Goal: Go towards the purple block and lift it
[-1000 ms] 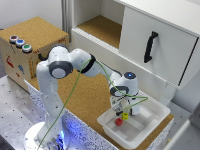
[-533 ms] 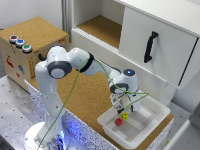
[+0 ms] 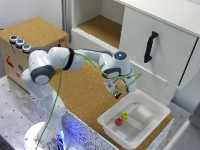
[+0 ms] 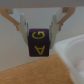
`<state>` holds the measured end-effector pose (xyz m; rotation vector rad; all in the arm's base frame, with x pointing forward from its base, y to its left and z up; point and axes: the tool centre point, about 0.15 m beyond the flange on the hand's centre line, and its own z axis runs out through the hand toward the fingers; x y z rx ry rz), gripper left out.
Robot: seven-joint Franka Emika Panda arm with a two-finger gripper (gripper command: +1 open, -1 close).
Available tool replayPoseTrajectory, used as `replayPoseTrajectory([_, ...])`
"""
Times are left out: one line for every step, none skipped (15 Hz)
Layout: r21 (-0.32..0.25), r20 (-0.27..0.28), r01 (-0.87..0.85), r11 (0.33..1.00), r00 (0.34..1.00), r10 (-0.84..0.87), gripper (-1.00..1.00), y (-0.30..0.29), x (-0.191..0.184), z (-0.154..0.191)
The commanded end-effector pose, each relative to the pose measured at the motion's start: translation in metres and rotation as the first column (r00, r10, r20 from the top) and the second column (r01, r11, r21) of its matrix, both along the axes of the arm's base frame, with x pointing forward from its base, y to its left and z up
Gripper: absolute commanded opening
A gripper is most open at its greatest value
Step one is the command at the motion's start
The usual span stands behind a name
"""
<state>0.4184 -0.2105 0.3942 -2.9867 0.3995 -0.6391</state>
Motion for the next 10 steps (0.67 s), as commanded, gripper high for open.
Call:
replayPoseTrajectory([-0.021,0.053,-0.129,0.991,0.99,0.13,-1.0,0.103,0.003,0.004])
replayPoseTrajectory([-0.034,0.054,-0.149,0.988,0.987,0.151,-1.0,0.125,0.005,0.009])
replayPoseTrajectory([-0.031,0.057,-0.168,0.985,0.984,0.169,-1.0,0.142,0.005,0.011])
replayPoseTrajectory([-0.013,0.055,-0.196,0.981,0.979,0.196,-1.0,0.168,0.003,0.012])
replayPoseTrajectory([-0.012,0.055,-0.228,0.973,0.972,0.229,-1.0,0.189,0.001,0.011])
replayPoseTrajectory([-0.008,0.058,-0.262,0.965,0.963,0.262,-1.0,0.207,0.001,0.011])
replayPoseTrajectory([0.001,0.072,-0.293,0.956,0.954,0.292,-1.0,0.22,0.002,0.011])
replayPoseTrajectory([0.012,0.088,-0.331,0.944,0.94,0.329,-1.0,0.234,0.004,0.012])
replayPoseTrajectory([0.019,0.11,-0.373,0.928,0.923,0.369,-1.0,0.249,0.004,0.013])
replayPoseTrajectory([0.014,0.106,-0.391,0.92,0.916,0.387,-1.0,0.263,0.007,0.01])
